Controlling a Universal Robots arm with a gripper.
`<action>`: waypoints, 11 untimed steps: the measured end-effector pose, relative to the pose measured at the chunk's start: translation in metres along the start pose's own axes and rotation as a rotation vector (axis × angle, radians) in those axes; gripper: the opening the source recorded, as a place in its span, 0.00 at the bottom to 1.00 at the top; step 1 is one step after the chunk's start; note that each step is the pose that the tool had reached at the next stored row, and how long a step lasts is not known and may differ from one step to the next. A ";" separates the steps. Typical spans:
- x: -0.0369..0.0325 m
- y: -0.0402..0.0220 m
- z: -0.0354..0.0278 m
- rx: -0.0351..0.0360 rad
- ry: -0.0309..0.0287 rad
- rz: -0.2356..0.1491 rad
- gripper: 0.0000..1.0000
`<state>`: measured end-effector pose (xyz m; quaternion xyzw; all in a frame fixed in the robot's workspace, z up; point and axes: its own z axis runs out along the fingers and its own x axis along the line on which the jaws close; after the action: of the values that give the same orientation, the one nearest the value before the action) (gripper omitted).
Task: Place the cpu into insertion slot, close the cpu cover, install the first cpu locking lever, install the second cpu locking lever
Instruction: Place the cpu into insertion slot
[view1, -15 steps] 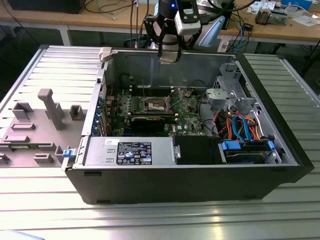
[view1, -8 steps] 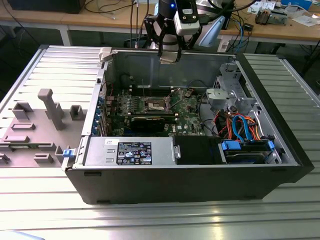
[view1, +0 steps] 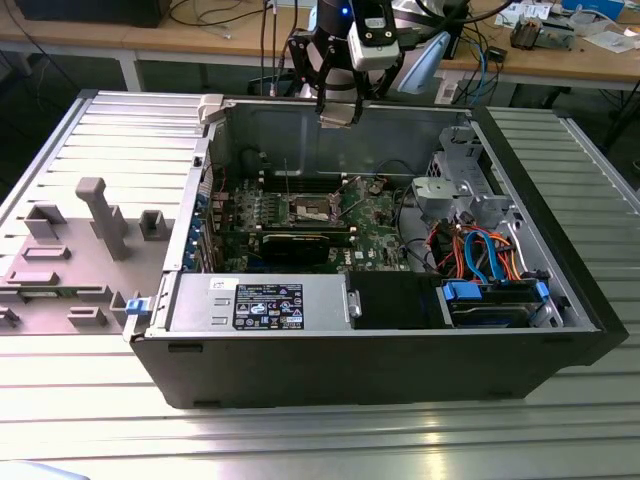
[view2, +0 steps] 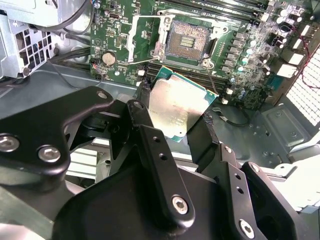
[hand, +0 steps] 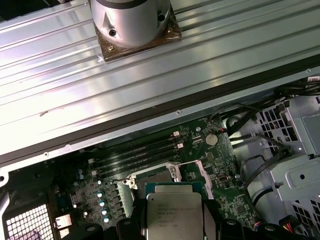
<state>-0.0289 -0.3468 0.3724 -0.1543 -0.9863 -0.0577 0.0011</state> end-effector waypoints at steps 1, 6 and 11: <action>0.0000 0.0000 0.0000 0.0000 -0.0002 0.002 0.55; 0.0004 -0.0001 0.0000 -0.0004 -0.0029 0.025 0.55; 0.0008 -0.0002 0.0000 -0.0007 -0.0047 0.041 0.55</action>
<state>-0.0297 -0.3468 0.3724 -0.1746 -0.9829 -0.0577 -0.0001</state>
